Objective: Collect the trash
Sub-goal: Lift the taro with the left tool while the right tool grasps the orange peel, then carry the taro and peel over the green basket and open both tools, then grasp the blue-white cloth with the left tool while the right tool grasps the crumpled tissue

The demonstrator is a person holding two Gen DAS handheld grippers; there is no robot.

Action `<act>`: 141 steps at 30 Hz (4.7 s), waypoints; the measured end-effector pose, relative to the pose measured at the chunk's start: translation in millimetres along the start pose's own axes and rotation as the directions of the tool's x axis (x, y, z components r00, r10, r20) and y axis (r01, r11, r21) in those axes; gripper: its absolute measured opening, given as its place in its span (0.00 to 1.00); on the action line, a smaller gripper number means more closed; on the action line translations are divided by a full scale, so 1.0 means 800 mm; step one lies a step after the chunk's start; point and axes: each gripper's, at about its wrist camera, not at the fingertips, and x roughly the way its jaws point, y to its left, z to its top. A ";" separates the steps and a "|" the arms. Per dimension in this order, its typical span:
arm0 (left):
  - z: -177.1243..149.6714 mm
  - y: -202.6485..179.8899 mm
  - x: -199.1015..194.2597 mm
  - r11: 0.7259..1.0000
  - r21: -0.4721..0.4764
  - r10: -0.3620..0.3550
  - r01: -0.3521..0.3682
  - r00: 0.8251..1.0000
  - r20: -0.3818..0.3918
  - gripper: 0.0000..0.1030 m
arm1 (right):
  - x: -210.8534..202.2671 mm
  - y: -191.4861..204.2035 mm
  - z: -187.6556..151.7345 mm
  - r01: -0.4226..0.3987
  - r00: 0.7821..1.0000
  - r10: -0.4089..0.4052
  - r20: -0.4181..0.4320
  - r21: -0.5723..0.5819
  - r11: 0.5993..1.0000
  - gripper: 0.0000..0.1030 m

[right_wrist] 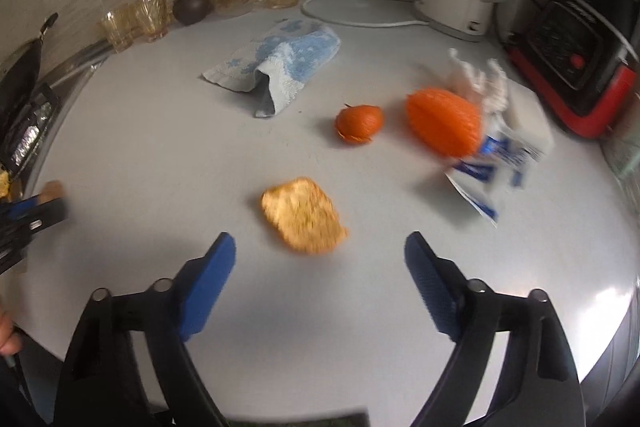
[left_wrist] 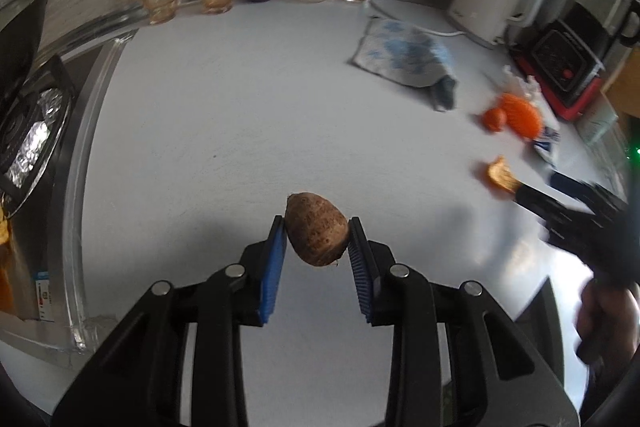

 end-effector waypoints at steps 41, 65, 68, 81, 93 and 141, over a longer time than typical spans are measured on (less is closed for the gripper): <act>-0.041 -0.070 -0.053 0.981 0.147 -0.125 0.126 0.992 -0.021 0.30 | -0.079 0.000 -0.032 -0.068 0.997 0.069 0.045 -0.017 0.998 0.18; -0.190 -0.168 -0.126 0.989 0.106 -0.102 0.107 0.993 -0.051 0.30 | -0.202 0.024 -0.250 -0.149 0.989 0.147 -0.031 -0.070 0.986 0.75; -0.198 -0.171 -0.131 0.990 0.107 -0.091 0.096 0.995 -0.051 0.30 | -0.213 0.015 -0.248 -0.143 0.990 0.143 -0.005 -0.070 0.987 0.78; -0.222 -0.214 -0.139 0.977 0.161 -0.125 0.137 0.989 -0.082 0.30 | -0.256 -0.024 -0.255 -0.101 0.993 0.103 0.058 -0.038 0.994 0.81; -0.246 -0.235 -0.125 0.968 0.190 -0.138 0.163 0.981 -0.135 0.30 | -0.293 -0.056 -0.270 -0.050 0.992 0.050 0.113 0.004 0.999 0.86; 0.158 -0.146 0.079 0.952 0.282 -0.123 0.118 0.992 0.001 0.92 | -0.194 -0.071 -0.029 0.156 0.957 -0.235 0.169 0.384 0.910 0.98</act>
